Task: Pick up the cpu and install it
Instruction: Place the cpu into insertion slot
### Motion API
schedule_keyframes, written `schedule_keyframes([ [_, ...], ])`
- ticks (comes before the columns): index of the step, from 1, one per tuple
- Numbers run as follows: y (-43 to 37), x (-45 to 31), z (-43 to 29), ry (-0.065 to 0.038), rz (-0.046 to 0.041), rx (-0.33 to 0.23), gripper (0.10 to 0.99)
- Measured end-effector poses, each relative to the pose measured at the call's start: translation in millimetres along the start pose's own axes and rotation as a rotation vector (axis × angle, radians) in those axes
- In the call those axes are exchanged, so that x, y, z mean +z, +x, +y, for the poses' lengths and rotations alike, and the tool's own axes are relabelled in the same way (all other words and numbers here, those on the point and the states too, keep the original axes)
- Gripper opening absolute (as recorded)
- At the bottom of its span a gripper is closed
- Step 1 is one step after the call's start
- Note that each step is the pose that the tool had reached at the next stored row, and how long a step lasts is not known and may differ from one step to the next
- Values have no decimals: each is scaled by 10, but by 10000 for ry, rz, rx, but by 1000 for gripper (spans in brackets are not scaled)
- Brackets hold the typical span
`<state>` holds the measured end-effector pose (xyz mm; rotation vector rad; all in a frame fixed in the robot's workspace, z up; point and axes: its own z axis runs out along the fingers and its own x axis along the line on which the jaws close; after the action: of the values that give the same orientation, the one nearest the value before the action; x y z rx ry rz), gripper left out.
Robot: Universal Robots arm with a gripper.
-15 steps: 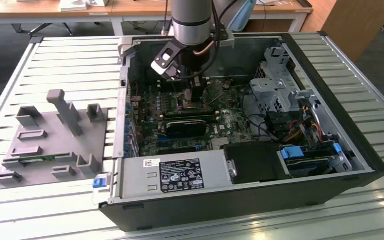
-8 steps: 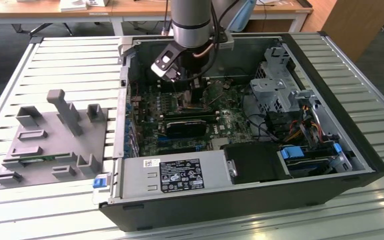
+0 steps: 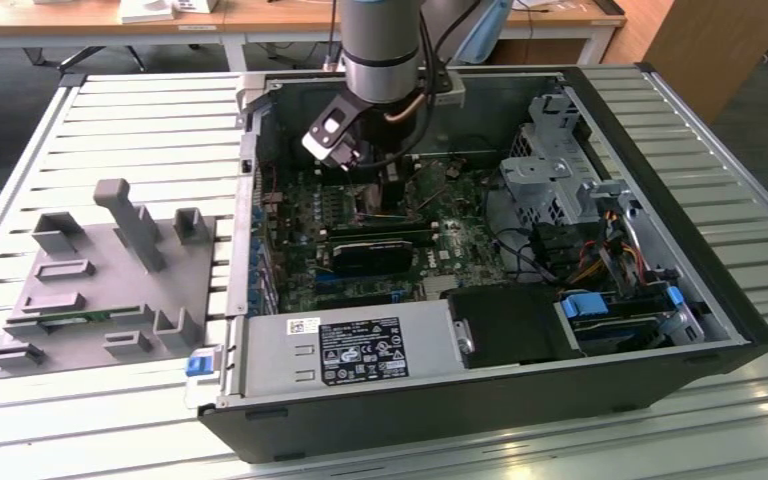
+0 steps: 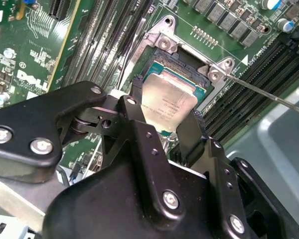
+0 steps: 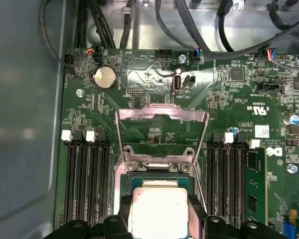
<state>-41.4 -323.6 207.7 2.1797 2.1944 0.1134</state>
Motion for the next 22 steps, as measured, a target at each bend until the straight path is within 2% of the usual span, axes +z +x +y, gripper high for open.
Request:
schedule_keyframes([
  [9, 4, 82, -15, -1, -6, 21, 525],
  [22, 2, 129, -23, -1, -11, 45, 525],
])
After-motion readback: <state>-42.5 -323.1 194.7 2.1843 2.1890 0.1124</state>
